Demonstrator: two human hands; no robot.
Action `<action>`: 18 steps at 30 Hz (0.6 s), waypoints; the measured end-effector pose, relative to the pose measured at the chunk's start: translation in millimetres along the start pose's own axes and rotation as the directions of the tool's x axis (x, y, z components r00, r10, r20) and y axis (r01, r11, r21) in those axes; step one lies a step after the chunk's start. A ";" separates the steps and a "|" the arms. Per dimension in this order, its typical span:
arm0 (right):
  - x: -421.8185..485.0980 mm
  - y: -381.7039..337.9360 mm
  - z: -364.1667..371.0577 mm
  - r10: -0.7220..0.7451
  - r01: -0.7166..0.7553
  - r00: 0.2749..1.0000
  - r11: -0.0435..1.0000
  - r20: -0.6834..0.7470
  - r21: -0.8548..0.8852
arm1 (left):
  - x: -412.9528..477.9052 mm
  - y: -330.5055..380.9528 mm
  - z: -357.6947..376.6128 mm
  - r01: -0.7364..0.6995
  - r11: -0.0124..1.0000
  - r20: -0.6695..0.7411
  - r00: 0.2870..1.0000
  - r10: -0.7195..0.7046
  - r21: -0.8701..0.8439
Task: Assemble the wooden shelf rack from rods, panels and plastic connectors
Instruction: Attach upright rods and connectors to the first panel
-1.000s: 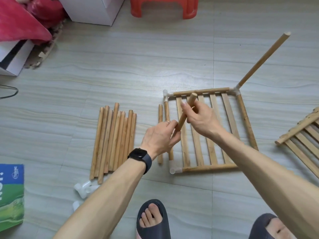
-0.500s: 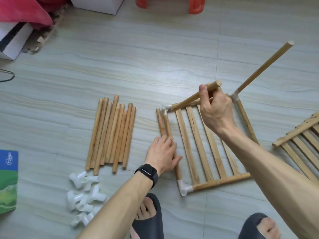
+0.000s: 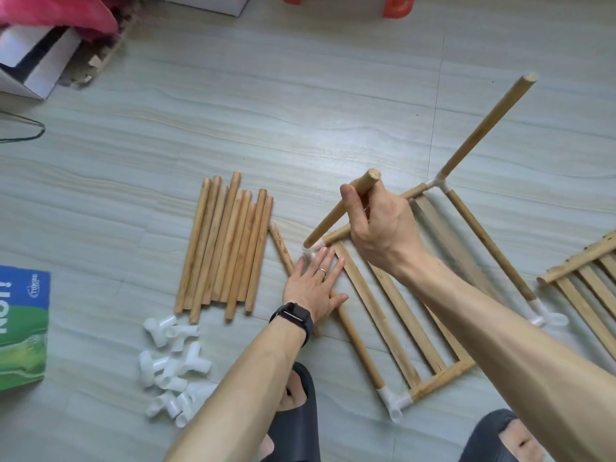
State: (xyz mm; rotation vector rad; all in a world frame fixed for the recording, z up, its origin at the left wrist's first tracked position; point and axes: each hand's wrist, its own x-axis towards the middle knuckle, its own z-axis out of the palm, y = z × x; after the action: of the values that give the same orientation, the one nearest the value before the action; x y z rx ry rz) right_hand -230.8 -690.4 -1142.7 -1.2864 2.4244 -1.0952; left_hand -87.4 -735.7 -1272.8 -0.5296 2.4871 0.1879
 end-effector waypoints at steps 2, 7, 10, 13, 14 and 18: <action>0.9 -3.5 0.3 -0.006 0.006 1.000 1.000 0.011 0.004 | -1.4 -0.7 2.5 -0.007 0.999 -0.002 1.000 0.007 -0.039; 0.1 -9.3 0.5 -0.063 0.062 0.997 0.998 0.034 0.020 | -1.3 0.8 8.9 0.017 0.994 0.005 1.000 -0.016 -0.106; 0.6 -9.4 2.6 -0.069 0.068 0.996 0.997 0.050 0.020 | -0.1 1.1 10.3 0.019 0.991 0.001 1.000 -0.019 -0.131; -2.6 -11.1 5.0 -0.094 0.098 0.992 0.994 0.087 -0.044 | 0.8 0.4 11.6 0.025 0.988 0.000 1.000 -0.025 -0.152; -3.4 -11.8 4.7 -0.097 0.103 0.991 0.992 0.093 -0.067 | 1.0 0.7 11.8 0.029 0.988 0.003 1.000 -0.028 -0.152; 2.1 -25.6 3.1 -0.208 0.247 0.948 0.958 0.241 -0.143 | -0.9 1.3 9.4 0.039 0.986 -0.024 0.999 -0.043 -0.162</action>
State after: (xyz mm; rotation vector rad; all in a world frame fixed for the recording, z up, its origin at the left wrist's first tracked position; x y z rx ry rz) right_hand -214.3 -702.7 -1127.0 -1.6816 2.2847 -0.7511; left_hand -82.4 -731.9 -1280.0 -0.6535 2.4985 0.3706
